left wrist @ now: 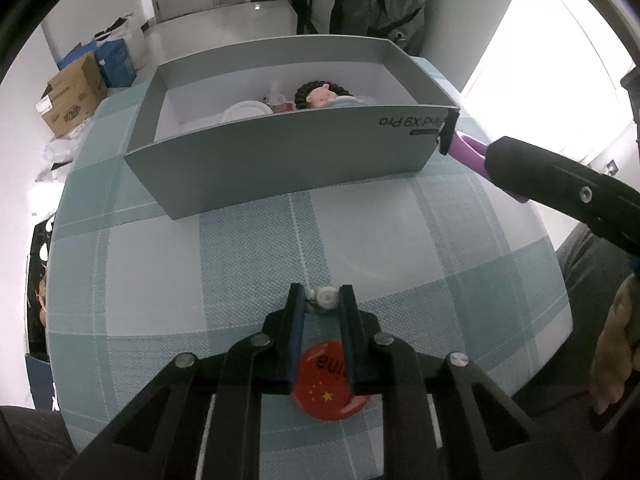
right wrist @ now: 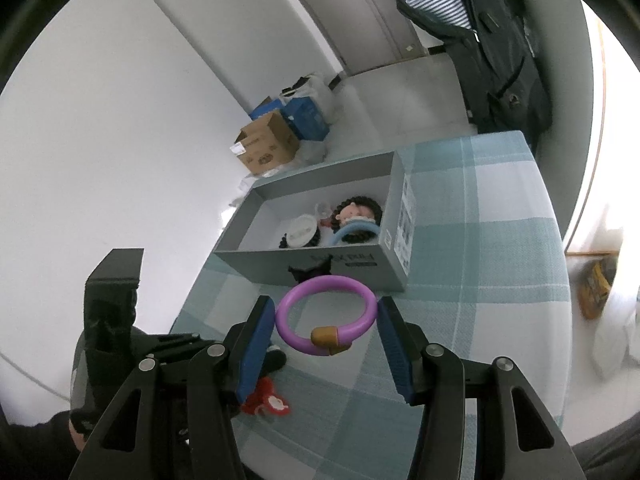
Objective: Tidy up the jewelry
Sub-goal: 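Grasp the pink ring with the right gripper and lift it, then grasp the small white piece with the left gripper while the right gripper carries the pink ring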
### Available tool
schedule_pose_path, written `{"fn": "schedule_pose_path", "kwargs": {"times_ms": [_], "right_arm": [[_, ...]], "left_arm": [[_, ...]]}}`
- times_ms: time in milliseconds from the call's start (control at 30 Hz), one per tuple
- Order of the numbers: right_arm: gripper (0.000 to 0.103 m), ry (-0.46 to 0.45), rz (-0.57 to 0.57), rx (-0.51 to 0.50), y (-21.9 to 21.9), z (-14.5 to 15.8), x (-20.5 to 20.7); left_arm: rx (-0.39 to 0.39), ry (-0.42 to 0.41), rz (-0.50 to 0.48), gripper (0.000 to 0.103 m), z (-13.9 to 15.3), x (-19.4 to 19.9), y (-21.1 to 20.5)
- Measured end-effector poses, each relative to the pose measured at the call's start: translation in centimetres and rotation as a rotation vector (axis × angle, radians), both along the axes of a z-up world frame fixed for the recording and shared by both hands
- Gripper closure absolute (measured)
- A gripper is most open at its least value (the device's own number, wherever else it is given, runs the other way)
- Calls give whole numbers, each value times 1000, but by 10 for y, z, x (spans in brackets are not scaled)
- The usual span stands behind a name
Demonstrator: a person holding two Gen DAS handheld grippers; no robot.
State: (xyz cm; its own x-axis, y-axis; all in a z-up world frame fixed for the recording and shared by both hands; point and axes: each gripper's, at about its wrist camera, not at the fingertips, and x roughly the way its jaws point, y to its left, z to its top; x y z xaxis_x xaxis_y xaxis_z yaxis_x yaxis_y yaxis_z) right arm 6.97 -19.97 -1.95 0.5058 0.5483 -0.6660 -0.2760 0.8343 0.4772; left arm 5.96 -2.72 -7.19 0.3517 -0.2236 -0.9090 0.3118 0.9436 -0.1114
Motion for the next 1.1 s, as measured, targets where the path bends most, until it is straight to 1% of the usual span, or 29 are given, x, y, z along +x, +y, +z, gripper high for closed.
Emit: {"fn": "schedule_pose_path", "kwargs": {"times_ms": [100,233,267,667,800,933,1000,1100], "right_arm": [[51,0,1,-5,2,0,1],[51,1,1,-11,4,-2,1],[51,3,1,-13,4,-2,1],[51,9,-2,-8,6,-4,5],[51,1,-1,12,5,-1,7],[51,-5,-4,36,3,6,11],[51,-11,1,40,3,11,15],[51,-24,9,37,4,18,21]], "left_arm": [[14,-13,10,91,0,2,-1],[-17,-15,17,92,4,4,0],[-24,-19,24,93,6,5,2],[-118,-31,51,93,21,5,16],[-147,-42,78,93,26,8,25],[-121,-61,112,93,24,12,30],[-144,-56,128,93,25,14,35],[-166,-71,145,93,32,18,40]]}}
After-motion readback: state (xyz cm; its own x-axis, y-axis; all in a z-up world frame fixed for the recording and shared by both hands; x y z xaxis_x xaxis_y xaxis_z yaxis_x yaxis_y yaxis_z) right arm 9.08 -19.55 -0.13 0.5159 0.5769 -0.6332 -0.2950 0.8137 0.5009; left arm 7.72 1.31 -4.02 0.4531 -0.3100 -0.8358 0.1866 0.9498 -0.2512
